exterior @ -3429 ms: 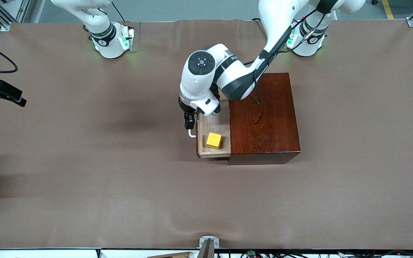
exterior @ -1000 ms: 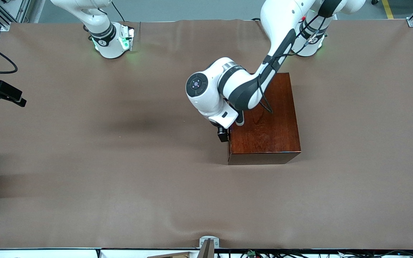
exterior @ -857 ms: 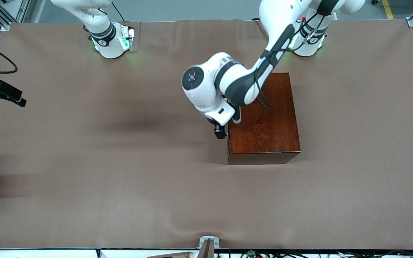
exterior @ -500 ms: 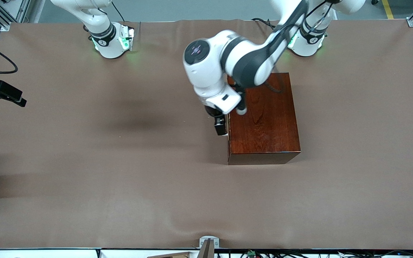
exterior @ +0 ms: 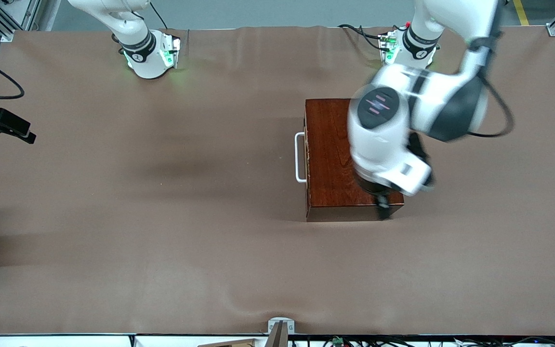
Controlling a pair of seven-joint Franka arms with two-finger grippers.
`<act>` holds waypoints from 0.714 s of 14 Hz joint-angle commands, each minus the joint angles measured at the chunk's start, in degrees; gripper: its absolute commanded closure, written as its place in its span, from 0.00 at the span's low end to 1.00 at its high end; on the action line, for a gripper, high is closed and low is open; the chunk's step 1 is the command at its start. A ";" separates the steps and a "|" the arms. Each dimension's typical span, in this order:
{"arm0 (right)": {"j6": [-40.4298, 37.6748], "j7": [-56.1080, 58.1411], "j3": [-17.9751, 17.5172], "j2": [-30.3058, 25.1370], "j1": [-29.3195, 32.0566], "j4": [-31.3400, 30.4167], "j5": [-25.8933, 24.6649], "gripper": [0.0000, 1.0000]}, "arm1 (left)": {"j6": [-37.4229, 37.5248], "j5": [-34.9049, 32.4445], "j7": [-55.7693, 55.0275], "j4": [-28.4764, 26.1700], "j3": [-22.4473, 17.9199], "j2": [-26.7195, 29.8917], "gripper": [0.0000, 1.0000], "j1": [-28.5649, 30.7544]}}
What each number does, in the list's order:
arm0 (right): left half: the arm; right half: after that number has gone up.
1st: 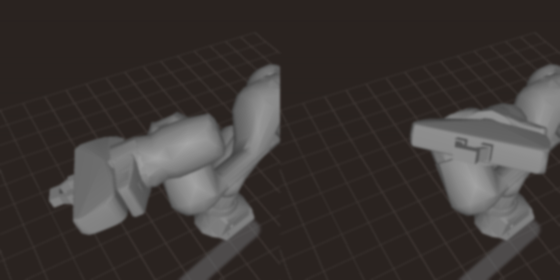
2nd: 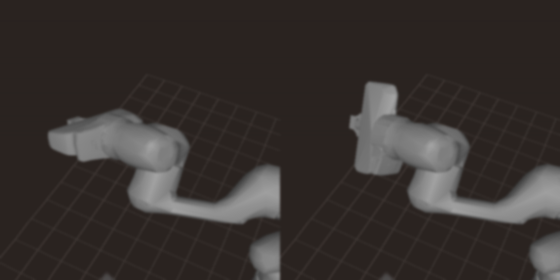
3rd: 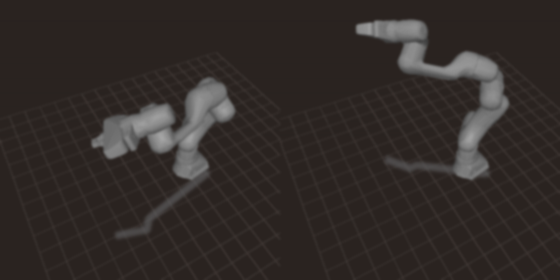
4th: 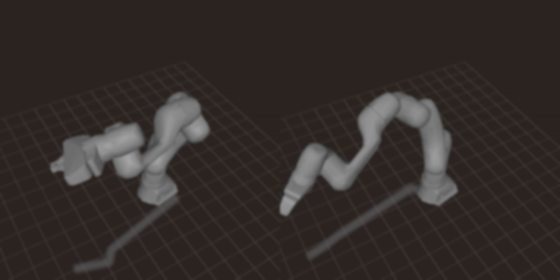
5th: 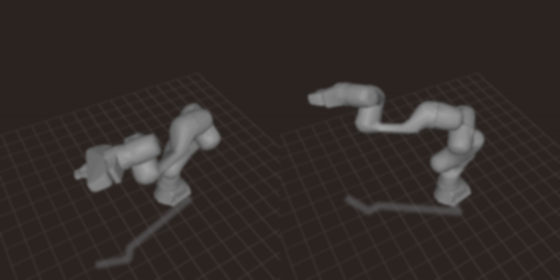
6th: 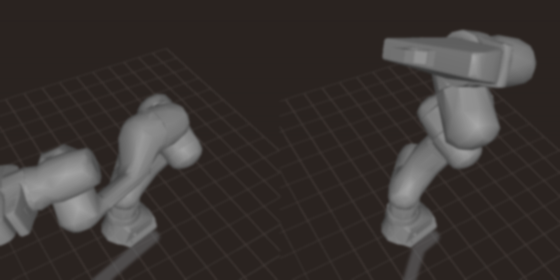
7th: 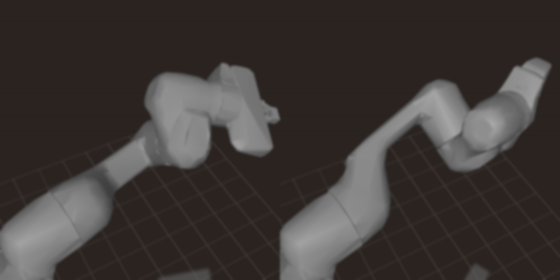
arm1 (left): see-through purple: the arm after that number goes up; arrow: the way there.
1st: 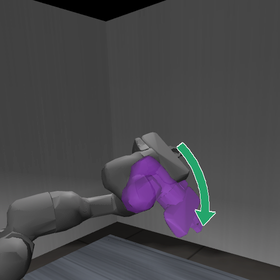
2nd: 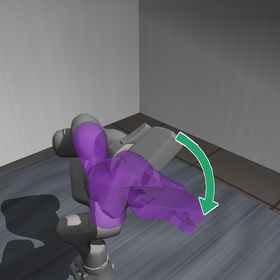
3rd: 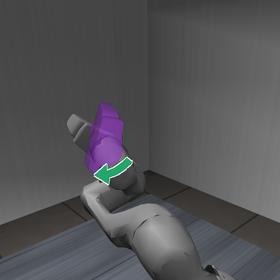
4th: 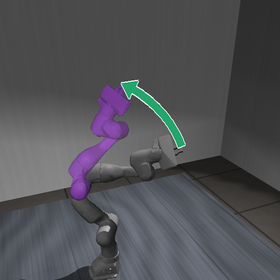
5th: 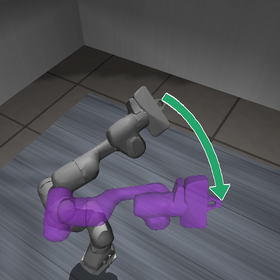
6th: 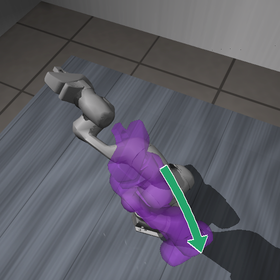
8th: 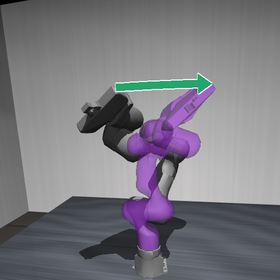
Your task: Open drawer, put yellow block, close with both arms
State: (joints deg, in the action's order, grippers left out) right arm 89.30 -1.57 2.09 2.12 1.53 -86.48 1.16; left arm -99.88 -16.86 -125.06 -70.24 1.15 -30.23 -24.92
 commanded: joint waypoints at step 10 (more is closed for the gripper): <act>-0.27 0.08 -0.68 -0.45 1.11 -0.18 -0.10 0.00 | 0.21 6.04 23.09 -3.40 1.13 1.48 0.00 19.46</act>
State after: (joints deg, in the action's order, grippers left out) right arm 89.30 -1.57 2.14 2.12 1.53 -86.48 1.16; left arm -99.87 -12.63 -104.93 -71.51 1.57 -30.12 -7.35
